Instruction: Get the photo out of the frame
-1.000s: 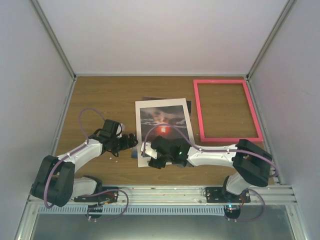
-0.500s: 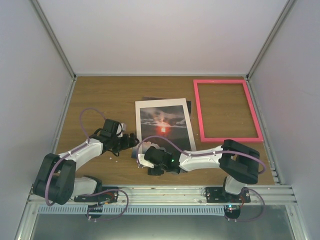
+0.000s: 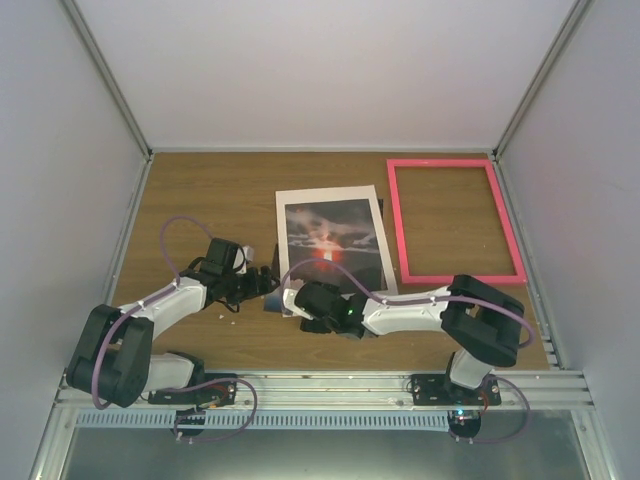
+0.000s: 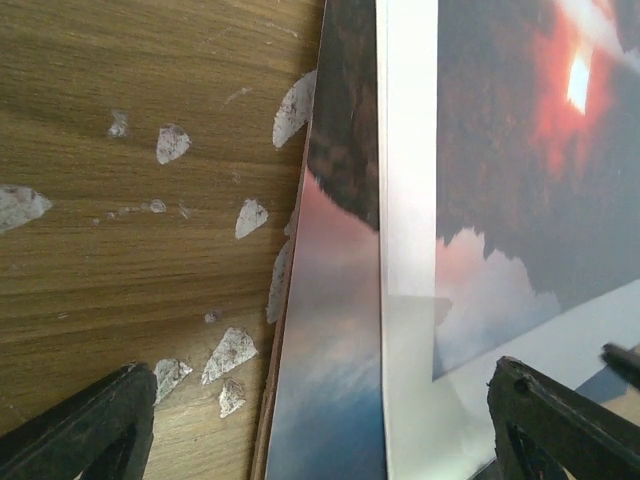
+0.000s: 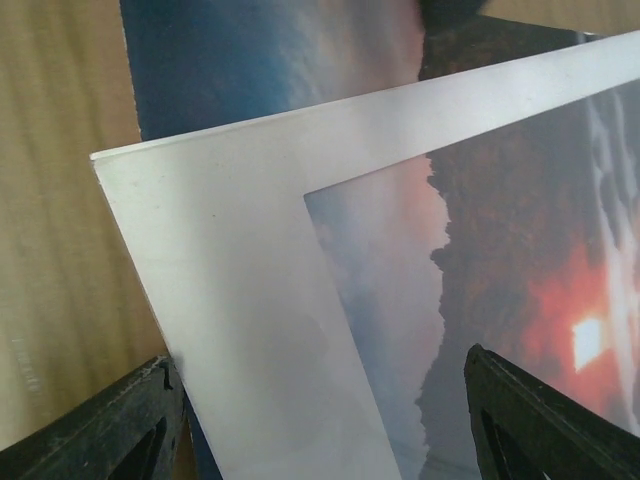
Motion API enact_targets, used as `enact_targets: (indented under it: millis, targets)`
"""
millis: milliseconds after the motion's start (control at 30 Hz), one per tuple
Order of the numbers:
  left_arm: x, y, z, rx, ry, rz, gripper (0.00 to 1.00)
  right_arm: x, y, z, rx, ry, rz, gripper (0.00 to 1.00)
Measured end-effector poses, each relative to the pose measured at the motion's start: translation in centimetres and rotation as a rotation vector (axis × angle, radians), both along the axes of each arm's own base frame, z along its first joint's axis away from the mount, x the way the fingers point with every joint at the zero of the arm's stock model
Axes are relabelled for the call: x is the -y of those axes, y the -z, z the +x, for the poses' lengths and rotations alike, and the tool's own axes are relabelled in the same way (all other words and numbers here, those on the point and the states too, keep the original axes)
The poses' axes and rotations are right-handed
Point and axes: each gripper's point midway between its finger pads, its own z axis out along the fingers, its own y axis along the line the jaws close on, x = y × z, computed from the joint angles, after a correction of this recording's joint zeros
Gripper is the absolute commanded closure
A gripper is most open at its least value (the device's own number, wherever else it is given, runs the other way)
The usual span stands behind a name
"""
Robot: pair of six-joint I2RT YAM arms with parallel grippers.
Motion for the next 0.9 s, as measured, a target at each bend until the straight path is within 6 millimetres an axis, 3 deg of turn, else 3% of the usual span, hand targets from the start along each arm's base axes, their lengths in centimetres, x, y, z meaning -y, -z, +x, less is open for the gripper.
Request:
enact_targets:
  millis: [333, 900]
  targets:
    - [0.2, 0.1, -0.1, 0.002, 0.008, -0.016, 0.13, 1.6, -1.0, 3.1, 0.014, 0.101, 0.034, 0.23]
    - [0.5, 0.2, -0.5, -0.007, 0.018, -0.03, 0.25, 3.0, -0.2, 4.2, -0.025, 0.158, 0.046, 0.23]
